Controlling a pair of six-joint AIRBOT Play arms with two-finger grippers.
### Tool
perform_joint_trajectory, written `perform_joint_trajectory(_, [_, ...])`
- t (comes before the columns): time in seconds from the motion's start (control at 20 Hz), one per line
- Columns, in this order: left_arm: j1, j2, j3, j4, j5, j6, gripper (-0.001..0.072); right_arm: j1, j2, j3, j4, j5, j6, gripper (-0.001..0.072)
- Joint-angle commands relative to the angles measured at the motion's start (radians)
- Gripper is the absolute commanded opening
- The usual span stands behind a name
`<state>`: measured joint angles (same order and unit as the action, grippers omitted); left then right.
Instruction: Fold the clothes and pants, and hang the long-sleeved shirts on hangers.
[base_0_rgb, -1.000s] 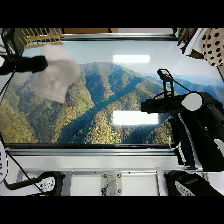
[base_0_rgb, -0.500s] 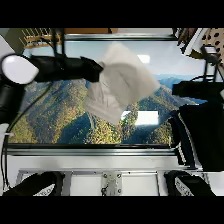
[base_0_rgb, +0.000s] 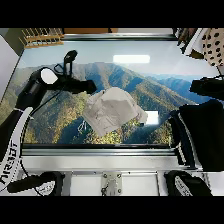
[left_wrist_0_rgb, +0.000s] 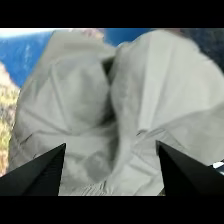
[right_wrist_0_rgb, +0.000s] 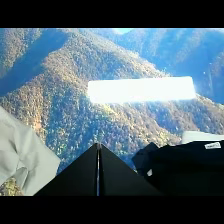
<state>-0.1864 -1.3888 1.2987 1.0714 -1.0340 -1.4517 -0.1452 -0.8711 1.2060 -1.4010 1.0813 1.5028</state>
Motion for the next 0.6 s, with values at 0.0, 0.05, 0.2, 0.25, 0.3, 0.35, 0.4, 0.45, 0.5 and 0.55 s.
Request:
perform_joint_trajectory(0.0, [0.12, 0.032, -0.188, -0.019, -0.124, -0.087, 0.0611, -0.003, -0.001, 0.001, -0.001, 0.001, 0.001, 0.0005])
perform_joint_trajectory(0.05, [0.121, 0.052, -0.267, -0.041, -0.126, -0.095, 0.0611, -0.003, -0.004, 0.001, 0.002, 0.001, 0.001, 0.0006])
perform_joint_trajectory(0.2, [0.056, 0.087, -0.512, -0.155, -0.027, -0.094, 0.0611, -0.003, -0.014, 0.001, 0.029, 0.0, 0.001, 0.0006])
perform_joint_trajectory(0.25, [0.021, 0.083, -0.558, -0.159, 0.011, -0.099, 0.0611, -0.003, -0.018, 0.001, 0.036, 0.001, 0.001, 0.0006])
perform_joint_trajectory(0.3, [-0.019, 0.073, -0.587, -0.159, 0.042, -0.12, 0.0611, -0.003, -0.021, 0.001, 0.037, 0.002, 0.001, 0.0005])
perform_joint_trajectory(0.35, [-0.055, 0.058, -0.602, -0.159, 0.065, -0.138, 0.0611, -0.003, -0.023, 0.001, 0.043, 0.001, 0.001, 0.0005])
perform_joint_trajectory(0.4, [-0.087, 0.039, -0.605, -0.161, 0.085, -0.141, 0.0611, -0.003, -0.023, 0.001, 0.05, 0.001, 0.001, 0.0005])
perform_joint_trajectory(0.45, [-0.116, 0.021, -0.599, -0.182, 0.101, -0.144, 0.0611, -0.003, -0.023, 0.001, 0.052, 0.001, 0.001, 0.0006])
perform_joint_trajectory(0.5, [-0.138, 0.002, -0.585, -0.216, 0.114, -0.143, 0.0611, -0.003, -0.023, 0.001, 0.052, 0.001, 0.001, 0.0005])
perform_joint_trajectory(0.55, [-0.157, -0.014, -0.567, -0.247, 0.13, -0.143, 0.0611, -0.003, -0.023, 0.001, 0.051, 0.001, 0.001, 0.0005])
